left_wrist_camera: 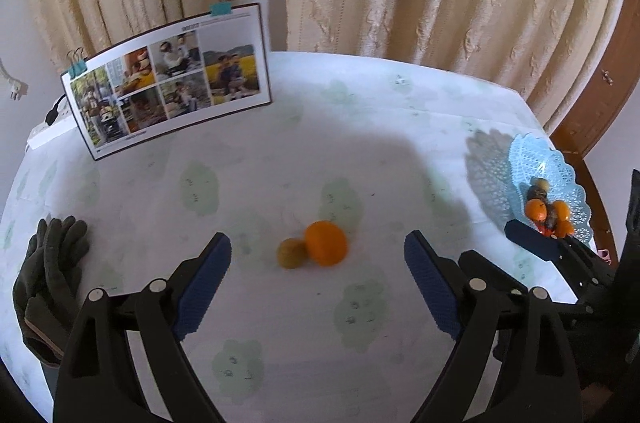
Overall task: Organize fruits
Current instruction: 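Move both tools back to the last orange and yellow fruit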
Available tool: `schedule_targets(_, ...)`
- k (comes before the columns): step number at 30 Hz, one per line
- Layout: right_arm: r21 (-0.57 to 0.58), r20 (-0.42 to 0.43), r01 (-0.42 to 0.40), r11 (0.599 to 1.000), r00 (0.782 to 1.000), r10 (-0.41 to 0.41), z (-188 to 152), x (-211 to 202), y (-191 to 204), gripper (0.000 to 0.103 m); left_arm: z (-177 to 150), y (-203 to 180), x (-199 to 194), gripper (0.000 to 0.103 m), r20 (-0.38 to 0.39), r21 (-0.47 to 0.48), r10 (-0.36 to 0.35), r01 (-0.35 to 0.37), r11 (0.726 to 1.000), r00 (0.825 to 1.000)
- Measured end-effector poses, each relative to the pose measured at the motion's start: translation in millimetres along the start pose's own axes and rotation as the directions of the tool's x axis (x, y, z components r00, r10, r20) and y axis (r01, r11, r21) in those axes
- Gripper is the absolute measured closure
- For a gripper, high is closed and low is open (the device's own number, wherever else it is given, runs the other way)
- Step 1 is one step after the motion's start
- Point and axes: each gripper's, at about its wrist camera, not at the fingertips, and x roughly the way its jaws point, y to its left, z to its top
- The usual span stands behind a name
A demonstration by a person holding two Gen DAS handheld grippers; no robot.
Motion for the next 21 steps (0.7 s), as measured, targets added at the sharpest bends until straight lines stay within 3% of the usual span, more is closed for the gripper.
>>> schedule_targets(16, 0.008, -0.063, -0.048, 0.999, 0.997, 0.048, 8, 54, 42, 0.027, -13, 53, 13, 0.015, -0.052, -0.022, 0.018, -0.02, 1.0, 0.998)
schedule_targets(21, 0.039, -0.098, -0.081, 0.996, 0.992, 0.084, 11, 76, 51, 0.039, -18, 67, 17, 0.015, -0.066, -0.022, 0.028, -0.03, 0.999, 0.997)
